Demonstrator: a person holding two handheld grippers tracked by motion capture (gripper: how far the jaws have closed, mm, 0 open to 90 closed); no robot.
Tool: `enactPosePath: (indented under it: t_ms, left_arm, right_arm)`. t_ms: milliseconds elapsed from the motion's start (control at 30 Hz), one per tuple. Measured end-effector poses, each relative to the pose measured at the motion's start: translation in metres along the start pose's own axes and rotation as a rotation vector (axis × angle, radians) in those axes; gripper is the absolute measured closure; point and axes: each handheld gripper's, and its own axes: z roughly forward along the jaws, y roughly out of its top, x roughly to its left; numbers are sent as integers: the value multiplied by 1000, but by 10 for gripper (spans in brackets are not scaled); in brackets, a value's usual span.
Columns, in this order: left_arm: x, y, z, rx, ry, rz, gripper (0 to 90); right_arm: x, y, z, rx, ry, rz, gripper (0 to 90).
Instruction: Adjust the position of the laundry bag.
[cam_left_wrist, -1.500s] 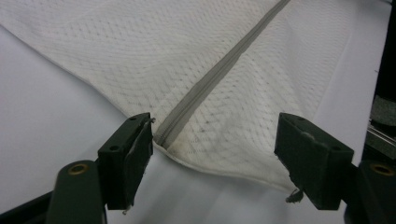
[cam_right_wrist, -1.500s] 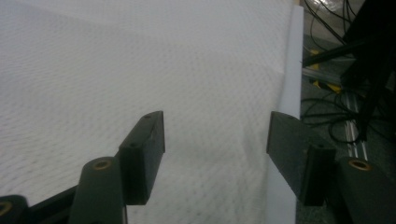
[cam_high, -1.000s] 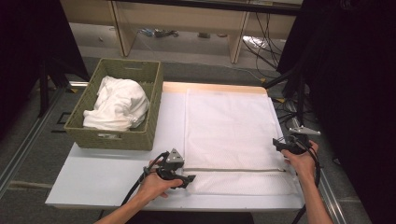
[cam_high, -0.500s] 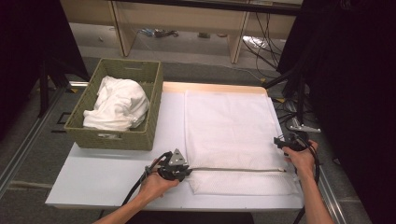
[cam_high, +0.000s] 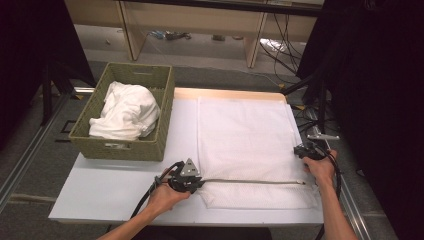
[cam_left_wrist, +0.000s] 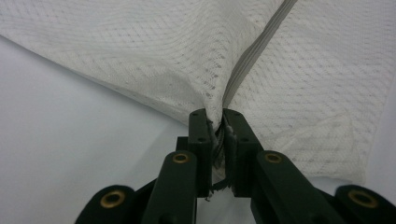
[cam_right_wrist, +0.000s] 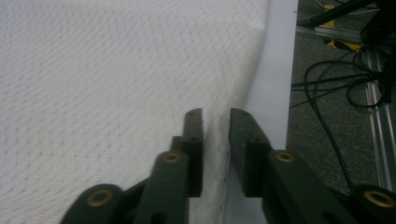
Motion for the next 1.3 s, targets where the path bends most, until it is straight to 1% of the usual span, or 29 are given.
enactPosePath:
  t_ms: [33,67,100,133,167,233,300,367,400,433,467,533,567,633,667,700,767,800,867,900,933,967,1000,1033,1133,1167,1233,1267,1300]
  left_arm:
    - [0,0,0,4,-2,1,822]
    - [0,0,-1,8,4,5,822]
    - [1,0,-2,6,8,9,825]
    - [3,0,-4,10,6,6,826]
    - [4,0,-5,13,10,3,827]
    - [9,-1,-8,18,0,3,828]
    - [12,-4,-11,21,13,-1,828]
    - [17,-7,-17,35,22,-4,828]
    - [18,-8,-19,36,22,-13,829]
    - [19,-9,-21,34,16,-15,829]
    - [21,-10,-24,46,27,-6,829]
    - [21,-13,-27,50,27,-18,829]
    - [22,-14,-29,51,28,-10,829]
    - [23,-17,-33,59,30,-8,829]
    - [24,-19,-36,70,36,5,829]
    - [23,-21,-37,65,29,-8,829]
    - [24,-25,-42,81,37,13,827]
    - [23,-27,-43,74,31,-1,827]
    - [24,-29,-47,76,41,2,826]
    - [25,-30,-48,68,37,-9,825]
    - [25,-31,-50,63,40,-19,825]
    - [26,-32,-52,69,50,-11,825]
    - [26,-34,-53,67,40,-28,824]
    - [27,-35,-55,71,49,-19,824]
    - [25,-40,-57,86,46,-24,821]
    - [27,-40,-57,88,48,-22,821]
    - [28,-39,-57,81,51,-28,819]
    - [28,-39,-57,84,55,-30,818]
    - [27,-39,-56,82,45,-33,817]
  right_arm:
    - [4,3,-1,13,-23,3,854]
    - [4,4,3,-5,12,-21,869]
    - [7,6,1,14,19,-19,878]
    - [9,7,2,2,24,-13,881]
    - [12,8,2,-1,15,-40,882]
    - [15,11,1,-13,25,-44,883]
    - [16,12,0,-10,45,-50,884]
    - [20,12,3,-47,58,-49,885]
    - [24,13,2,-40,57,-44,884]
    - [25,13,4,-38,53,-71,885]
    - [28,14,4,-27,51,-101,886]
    - [39,18,5,-9,62,-106,886]
    - [44,20,6,-14,68,-137,887]
    - [53,23,6,-9,79,-155,888]
    - [56,24,6,-10,85,-155,889]
    - [59,25,5,-1,91,-158,889]
    - [62,26,6,6,99,-173,889]
    - [63,25,7,-1,99,-183,889]
    - [66,26,7,13,108,-172,889]
    - [66,26,8,7,107,-195,889]
    - [67,25,8,2,110,-203,889]
    - [69,26,8,5,116,-206,889]
    - [70,26,8,14,118,-218,889]
    - [72,27,8,7,122,-210,889]
    - [78,28,7,11,135,-226,889]
    - [78,29,8,7,136,-254,889]
    - [82,29,8,15,134,-256,889]
    - [83,29,8,24,132,-237,889]
    - [81,28,9,14,134,-245,888]
